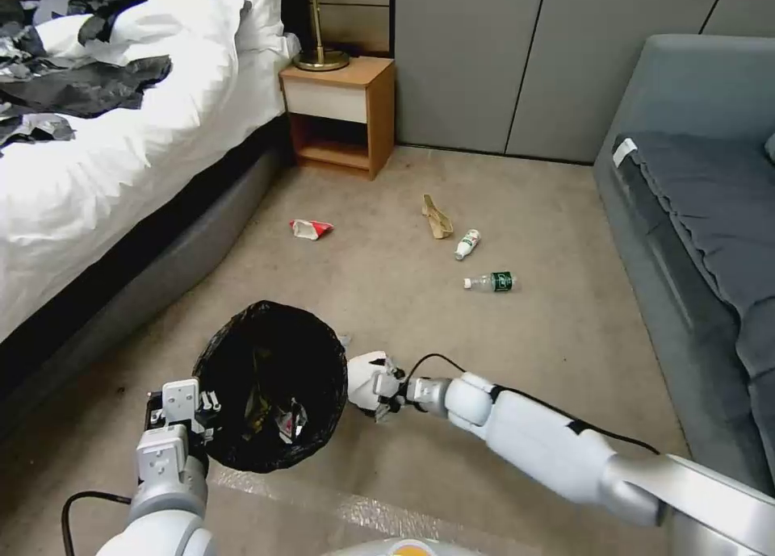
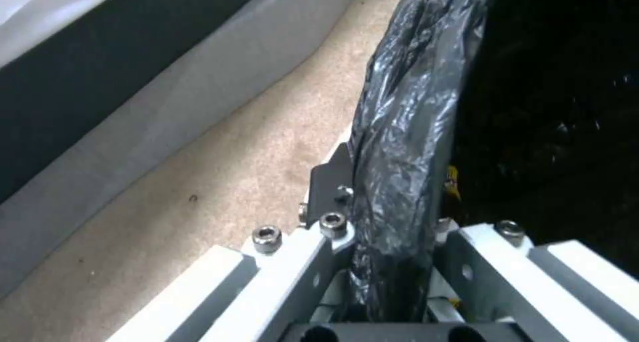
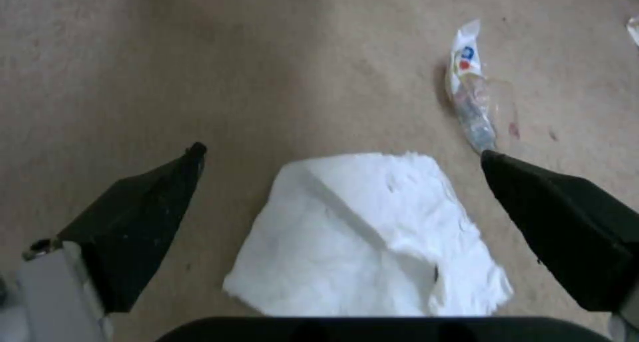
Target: Pick up the trash bin, then pick up the garbage from the floor and place it into the trash bin.
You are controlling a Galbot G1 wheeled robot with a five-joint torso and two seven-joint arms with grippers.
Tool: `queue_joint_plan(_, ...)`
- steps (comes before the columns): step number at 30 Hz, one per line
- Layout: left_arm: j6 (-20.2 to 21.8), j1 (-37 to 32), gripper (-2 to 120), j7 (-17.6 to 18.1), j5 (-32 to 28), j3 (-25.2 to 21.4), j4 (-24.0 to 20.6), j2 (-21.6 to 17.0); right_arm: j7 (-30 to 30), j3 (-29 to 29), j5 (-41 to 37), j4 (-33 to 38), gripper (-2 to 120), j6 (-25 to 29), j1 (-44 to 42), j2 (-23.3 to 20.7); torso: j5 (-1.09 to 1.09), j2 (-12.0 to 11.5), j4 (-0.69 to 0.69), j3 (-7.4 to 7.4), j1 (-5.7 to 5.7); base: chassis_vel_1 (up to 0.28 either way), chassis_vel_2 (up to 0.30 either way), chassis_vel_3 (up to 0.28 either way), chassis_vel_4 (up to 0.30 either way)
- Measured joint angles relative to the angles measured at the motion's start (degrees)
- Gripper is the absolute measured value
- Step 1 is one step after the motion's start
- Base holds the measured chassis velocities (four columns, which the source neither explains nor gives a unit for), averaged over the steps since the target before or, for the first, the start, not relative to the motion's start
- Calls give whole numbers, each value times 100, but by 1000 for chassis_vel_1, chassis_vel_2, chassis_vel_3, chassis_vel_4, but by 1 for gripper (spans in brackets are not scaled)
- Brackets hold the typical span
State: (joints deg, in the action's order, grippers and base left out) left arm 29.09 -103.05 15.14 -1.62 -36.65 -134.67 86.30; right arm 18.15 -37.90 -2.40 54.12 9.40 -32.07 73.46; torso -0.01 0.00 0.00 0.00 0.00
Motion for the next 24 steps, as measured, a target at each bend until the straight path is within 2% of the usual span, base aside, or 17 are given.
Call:
queue_joint_plan(5,-10,-13,1,-2,43,49,21,20,33,86,97,-213,100,101,-4,156,0,0,0,0,0,0,0,0,0)
queue_joint_plan(13,-69,-144,1,-5,80,41,35,87,47,655,550,-1242,100,527,-103,625,1,0,0,0,0,0,0,0,0)
queue_joint_plan(24,-74,-168,1,-5,153,97,62,110,87,1244,842,-1988,100,793,-179,955,1,0,0,0,0,0,0,0,0)
